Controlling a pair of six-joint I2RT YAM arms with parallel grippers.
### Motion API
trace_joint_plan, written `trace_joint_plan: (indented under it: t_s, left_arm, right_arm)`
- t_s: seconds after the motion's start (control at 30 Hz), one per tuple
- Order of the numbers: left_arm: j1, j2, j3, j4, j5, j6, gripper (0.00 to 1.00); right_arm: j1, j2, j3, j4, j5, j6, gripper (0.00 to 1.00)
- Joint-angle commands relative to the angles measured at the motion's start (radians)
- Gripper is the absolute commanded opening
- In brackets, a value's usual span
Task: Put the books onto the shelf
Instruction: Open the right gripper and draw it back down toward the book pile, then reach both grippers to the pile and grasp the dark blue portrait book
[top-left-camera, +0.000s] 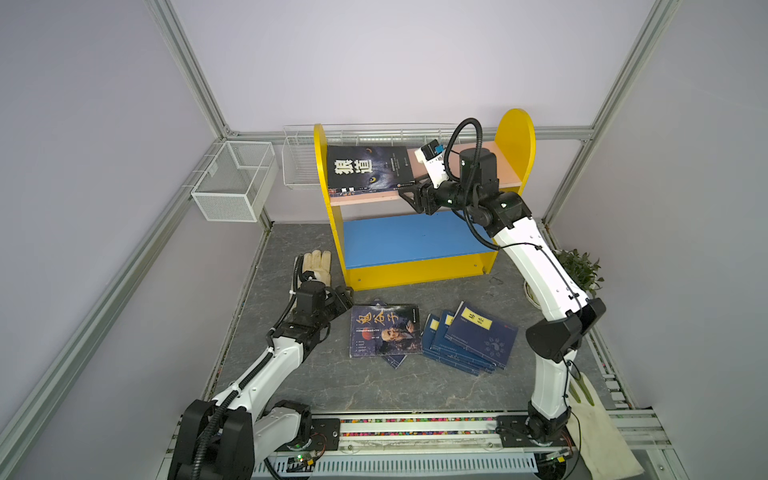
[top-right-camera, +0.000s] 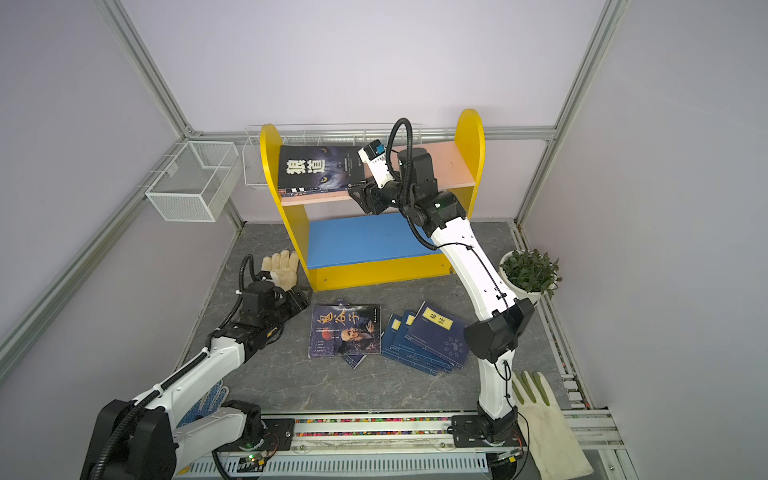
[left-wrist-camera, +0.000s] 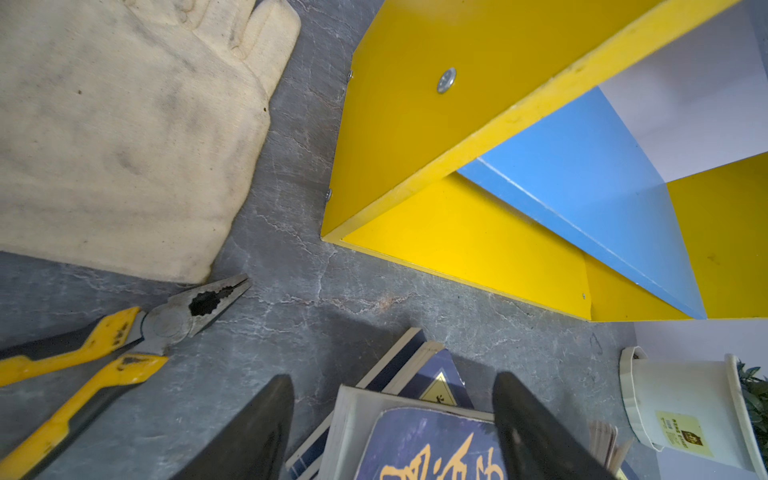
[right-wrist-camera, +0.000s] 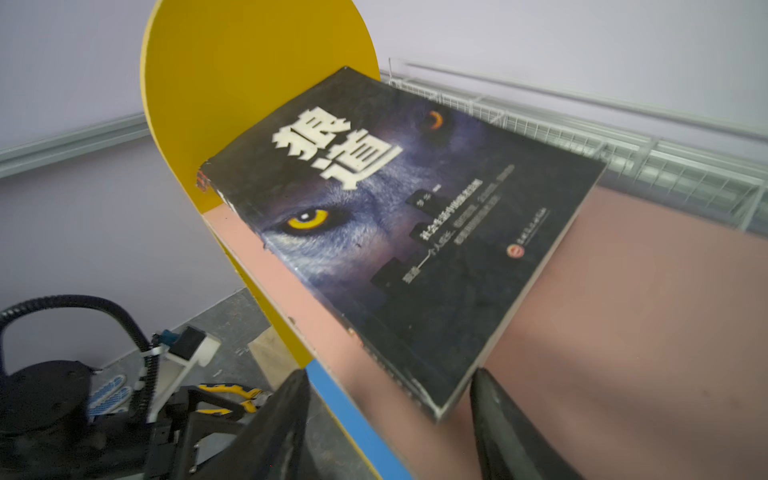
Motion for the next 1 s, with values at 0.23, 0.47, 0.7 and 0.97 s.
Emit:
trace_joint_plan:
  t_s: [0.23, 0.47, 0.7, 0.97]
  left_arm:
    - [0.003, -0.024, 0.003, -0.12, 0.04, 0.096, 0.76]
    - [-0.002, 0.03, 0.002, -0.213, 0.127, 0.147, 0.76]
    - [-0.07, 0.092, 0.033, -0.286, 0.161, 0.185, 0.75]
    - [-0.117, 0.257, 0.129, -0.365, 0.19, 0.234, 0.68]
  right_arm:
    - [0.024, -0.464, -0.694, 0.266, 0.099, 0.098, 0.8]
    - [0.072, -0.439, -1.025, 0.039, -0.139, 0.16, 0.78]
    - [0.075, -0.22, -1.076, -0.132, -0.236, 0.097, 0.76]
    - [0.065, -0.042, -1.025, -0.039, -0.304, 0.125, 0.73]
